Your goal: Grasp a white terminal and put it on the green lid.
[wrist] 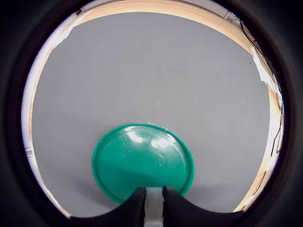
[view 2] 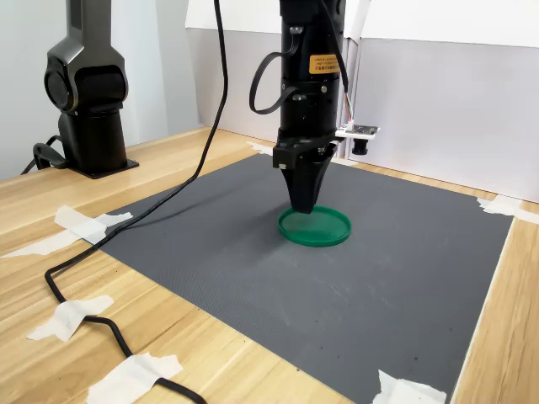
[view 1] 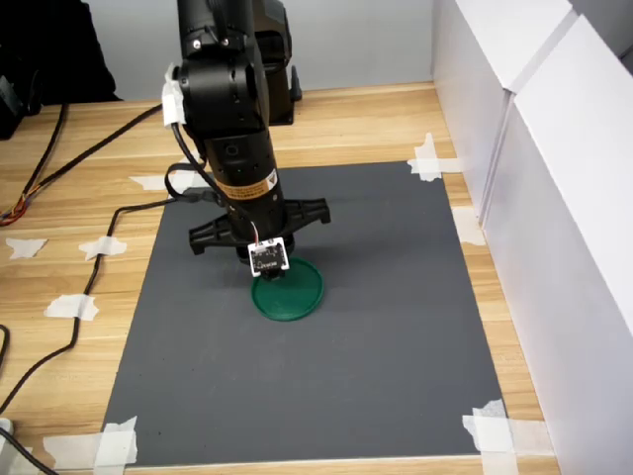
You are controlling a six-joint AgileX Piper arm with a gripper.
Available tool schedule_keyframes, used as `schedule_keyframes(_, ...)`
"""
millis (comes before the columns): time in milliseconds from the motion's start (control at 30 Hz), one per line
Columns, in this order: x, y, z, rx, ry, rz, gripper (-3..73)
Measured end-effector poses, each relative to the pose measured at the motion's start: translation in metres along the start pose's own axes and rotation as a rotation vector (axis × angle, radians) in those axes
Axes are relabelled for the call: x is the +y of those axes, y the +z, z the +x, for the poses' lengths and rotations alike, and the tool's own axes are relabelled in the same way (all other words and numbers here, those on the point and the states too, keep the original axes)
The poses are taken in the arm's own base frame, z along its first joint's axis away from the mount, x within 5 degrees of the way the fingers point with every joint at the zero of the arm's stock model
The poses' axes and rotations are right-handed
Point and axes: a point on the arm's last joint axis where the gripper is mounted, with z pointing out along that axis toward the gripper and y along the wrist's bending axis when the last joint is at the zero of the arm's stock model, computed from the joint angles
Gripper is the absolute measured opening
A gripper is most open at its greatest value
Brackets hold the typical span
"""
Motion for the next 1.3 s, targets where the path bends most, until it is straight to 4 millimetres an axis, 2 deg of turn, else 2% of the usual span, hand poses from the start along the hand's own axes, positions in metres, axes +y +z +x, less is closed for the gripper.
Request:
schedule_keyframes(167,0.001,0.004,0.001,-0.009,-0.015,-0.010,17.7)
schedule_keyframes(433,0.002,0.010,0.004,-0.029,-0.015,-0.007,53.3)
schedule_keyframes(567,0.001,-0.004,0.002,-0.083,-0.015,0.003,63.4)
schedule_keyframes(667,0.002,-0.026,0.002,-0.147,-0.008,0.014,64.5)
schedule_keyframes(800,0.003,-0.066,0.008,-0.281,0.001,0.038,59.1)
schedule_keyframes(900,0.003,-0.096,0.024,-0.393,0.014,0.058,47.1)
schedule_keyframes(1133,-0.011,-0.153,0.093,-0.701,0.117,0.172,5.9)
schedule_keyframes(1200,-0.010,-0.168,0.115,-0.819,0.134,0.217,1.1)
schedule_keyframes(1300,-0.003,-0.180,0.148,-0.965,0.131,0.276,-0.8)
